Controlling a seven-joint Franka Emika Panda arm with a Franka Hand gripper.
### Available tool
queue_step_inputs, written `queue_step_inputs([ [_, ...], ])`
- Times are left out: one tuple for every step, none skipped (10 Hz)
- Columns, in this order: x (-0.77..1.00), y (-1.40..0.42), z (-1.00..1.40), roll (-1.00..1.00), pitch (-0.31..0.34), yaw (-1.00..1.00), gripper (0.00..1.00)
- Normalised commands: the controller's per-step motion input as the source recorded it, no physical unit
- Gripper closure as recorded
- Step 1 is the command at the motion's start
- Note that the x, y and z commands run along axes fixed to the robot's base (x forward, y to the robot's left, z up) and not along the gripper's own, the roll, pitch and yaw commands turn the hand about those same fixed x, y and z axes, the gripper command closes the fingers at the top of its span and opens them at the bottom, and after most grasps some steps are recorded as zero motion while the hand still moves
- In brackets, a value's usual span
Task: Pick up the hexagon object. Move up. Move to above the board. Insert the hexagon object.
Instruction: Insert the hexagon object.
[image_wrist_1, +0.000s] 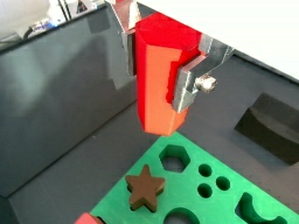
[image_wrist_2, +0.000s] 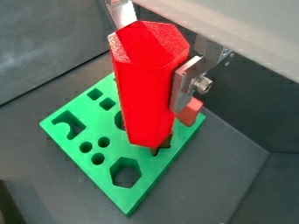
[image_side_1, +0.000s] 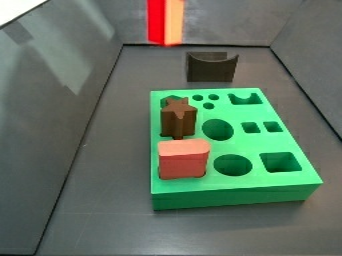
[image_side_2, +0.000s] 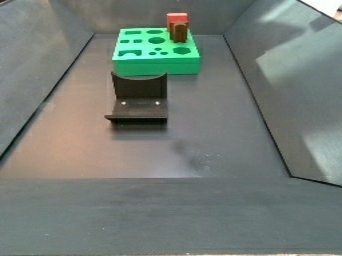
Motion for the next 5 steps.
queue_step_inputs([
  [0.12,0.03,-0.49,-0.06,-0.041,0.09,1.0],
  [0.07,0.0,-0.32,-0.02,-0.014,0.07,1.0],
  [0.0,-0.01,-0.05,0.02,0.0,0.0,1.0],
  [0.13,0.0,-0.33,0.11,0.0,0.02,1.0],
  [0.3,0.06,-0.55,0.14,0.003,0.05,1.0],
])
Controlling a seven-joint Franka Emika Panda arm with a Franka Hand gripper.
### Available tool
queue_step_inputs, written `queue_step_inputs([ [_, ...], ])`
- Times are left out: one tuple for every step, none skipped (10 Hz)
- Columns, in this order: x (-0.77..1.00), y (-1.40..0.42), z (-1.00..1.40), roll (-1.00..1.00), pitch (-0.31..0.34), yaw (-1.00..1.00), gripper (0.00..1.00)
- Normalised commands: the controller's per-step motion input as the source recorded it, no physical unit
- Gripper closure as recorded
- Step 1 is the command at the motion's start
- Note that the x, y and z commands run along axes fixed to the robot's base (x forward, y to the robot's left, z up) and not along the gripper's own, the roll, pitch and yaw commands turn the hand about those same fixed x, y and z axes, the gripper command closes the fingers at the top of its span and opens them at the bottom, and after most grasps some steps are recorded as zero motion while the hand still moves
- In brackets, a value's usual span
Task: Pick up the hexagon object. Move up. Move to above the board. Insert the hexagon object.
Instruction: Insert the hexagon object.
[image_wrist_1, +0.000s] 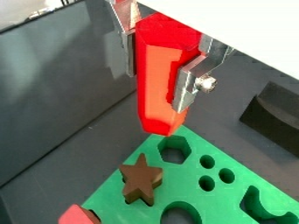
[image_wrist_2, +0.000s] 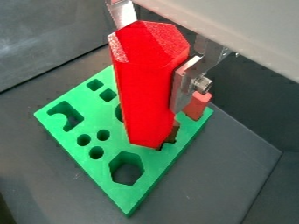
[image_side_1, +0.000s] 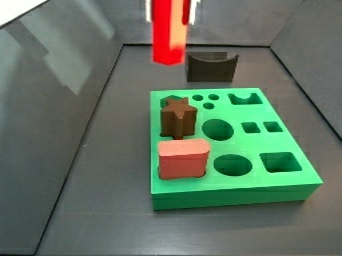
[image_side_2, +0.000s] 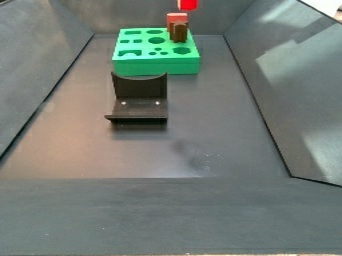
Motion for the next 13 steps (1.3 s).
queue_step_inputs([
  [0.31,0.07,-0.56,0.16,0.003,0.05,1.0],
  [0.29,0.11,-0.53,0.16,0.011,0.05,1.0],
  [0.21,0.15,-0.49,0.17,0.013,0.03,1.0],
  [0.0,0.18,-0.37,0.2,0.01,0.01,1.0],
  [-0.05,0.14,-0.27,0.16,0.001,0.0,1.0],
  [-0.01,0.11,-0.19,0.1,0.0,0.0,1.0],
  [0.0,0.0,-0.01,0.0,-0.01,0.0,1.0],
  [0.0,0.0,-0.36,0.06,-0.033,0.0,1.0],
  [0.0,0.0,-0.21,0.01,-0.039,0.0,1.0],
  [0.0,0.0,-0.28,0.06,-0.026,0.0,1.0],
  [0.0,0.0,0.0,0.01,0.0,0.0,1.0],
  [0.0,0.0,-0.06,0.0,0.0,0.0,1.0],
  [0.0,0.0,-0.45,0.0,-0.066,0.0,1.0],
])
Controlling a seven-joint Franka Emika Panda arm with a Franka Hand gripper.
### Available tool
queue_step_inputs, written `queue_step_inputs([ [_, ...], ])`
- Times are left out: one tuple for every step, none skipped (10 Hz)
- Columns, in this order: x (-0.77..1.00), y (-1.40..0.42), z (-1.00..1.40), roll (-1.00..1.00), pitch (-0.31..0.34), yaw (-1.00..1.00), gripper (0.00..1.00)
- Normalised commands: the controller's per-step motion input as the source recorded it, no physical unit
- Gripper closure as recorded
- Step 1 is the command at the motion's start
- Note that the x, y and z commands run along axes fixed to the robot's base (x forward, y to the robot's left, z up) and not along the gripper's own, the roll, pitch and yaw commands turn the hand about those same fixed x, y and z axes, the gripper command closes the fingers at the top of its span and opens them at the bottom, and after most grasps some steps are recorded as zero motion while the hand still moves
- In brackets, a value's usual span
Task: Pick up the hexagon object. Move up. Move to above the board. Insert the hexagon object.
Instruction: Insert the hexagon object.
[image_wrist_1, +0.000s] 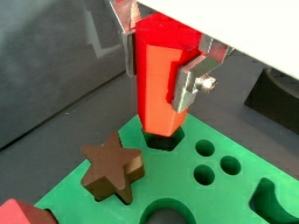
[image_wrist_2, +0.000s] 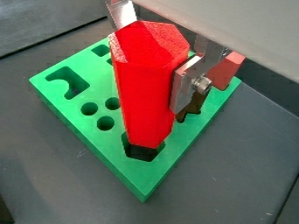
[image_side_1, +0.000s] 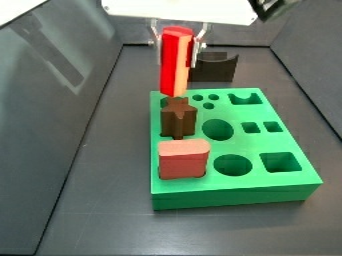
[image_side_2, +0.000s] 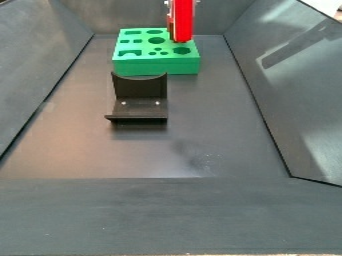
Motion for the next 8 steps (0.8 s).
queue_step_inputs([
  [0.0,0.0,-0.52,0.0,-0.1,0.0,1.0],
  [0.0,0.0,-0.45,0.0,-0.1,0.0,1.0],
  [0.0,0.0,-0.03,0.0,-0.01,0.0,1.0],
  [0.0,0.02,-0.26,0.01,-0.019,0.0,1.0],
  [0.0,0.07,-0.21,0.0,-0.011,0.0,1.0],
  [0.0,0.15,-0.12,0.0,0.0,0.0,1.0],
  [0.0,0.09,-0.02,-0.02,0.0,0.01,1.0],
  [0.01,0.01,-0.09,-0.02,-0.031,0.01,1.0],
])
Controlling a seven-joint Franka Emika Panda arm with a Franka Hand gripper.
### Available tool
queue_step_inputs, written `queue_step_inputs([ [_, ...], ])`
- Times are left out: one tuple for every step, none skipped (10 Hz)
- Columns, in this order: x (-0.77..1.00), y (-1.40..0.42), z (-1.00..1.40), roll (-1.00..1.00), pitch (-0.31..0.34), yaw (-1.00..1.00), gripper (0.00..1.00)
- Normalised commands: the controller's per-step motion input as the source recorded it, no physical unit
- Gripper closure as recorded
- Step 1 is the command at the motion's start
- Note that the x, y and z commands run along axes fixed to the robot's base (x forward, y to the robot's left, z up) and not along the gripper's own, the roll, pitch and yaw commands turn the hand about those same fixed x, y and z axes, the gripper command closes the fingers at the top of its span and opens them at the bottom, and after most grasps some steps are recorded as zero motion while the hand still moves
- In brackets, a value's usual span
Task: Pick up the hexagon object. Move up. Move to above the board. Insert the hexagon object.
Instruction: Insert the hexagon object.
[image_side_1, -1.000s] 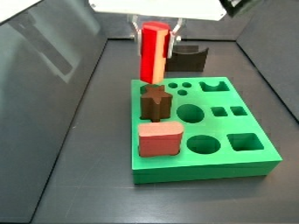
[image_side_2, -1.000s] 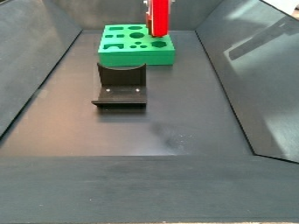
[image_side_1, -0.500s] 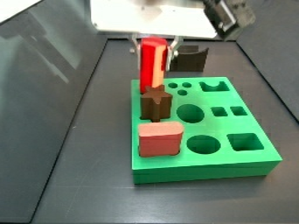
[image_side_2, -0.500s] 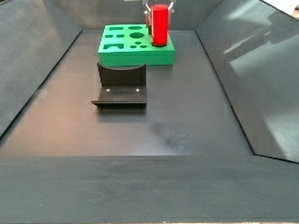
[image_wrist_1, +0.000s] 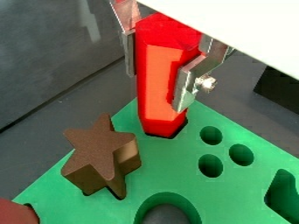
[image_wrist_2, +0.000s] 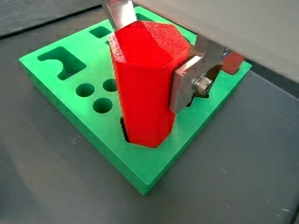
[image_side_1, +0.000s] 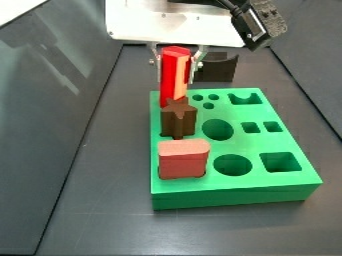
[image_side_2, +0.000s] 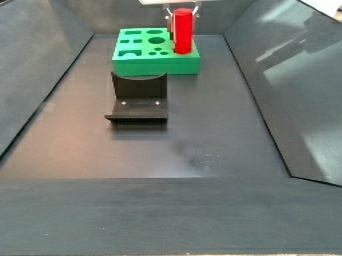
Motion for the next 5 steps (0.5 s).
queue_step_inputs([
  [0.05,0.0,-0.16,-0.01,-0.05,0.04,1.0],
  [0.09,0.0,-0.2,-0.06,-0.106,0.03,1.0],
  [0.11,-0.02,-0.24,-0.07,-0.123,0.03,1.0],
  [0.13,0.0,-0.23,-0.05,-0.099,0.11,1.0],
  [0.02,0.0,-0.14,-0.01,-0.066,0.11,1.0],
])
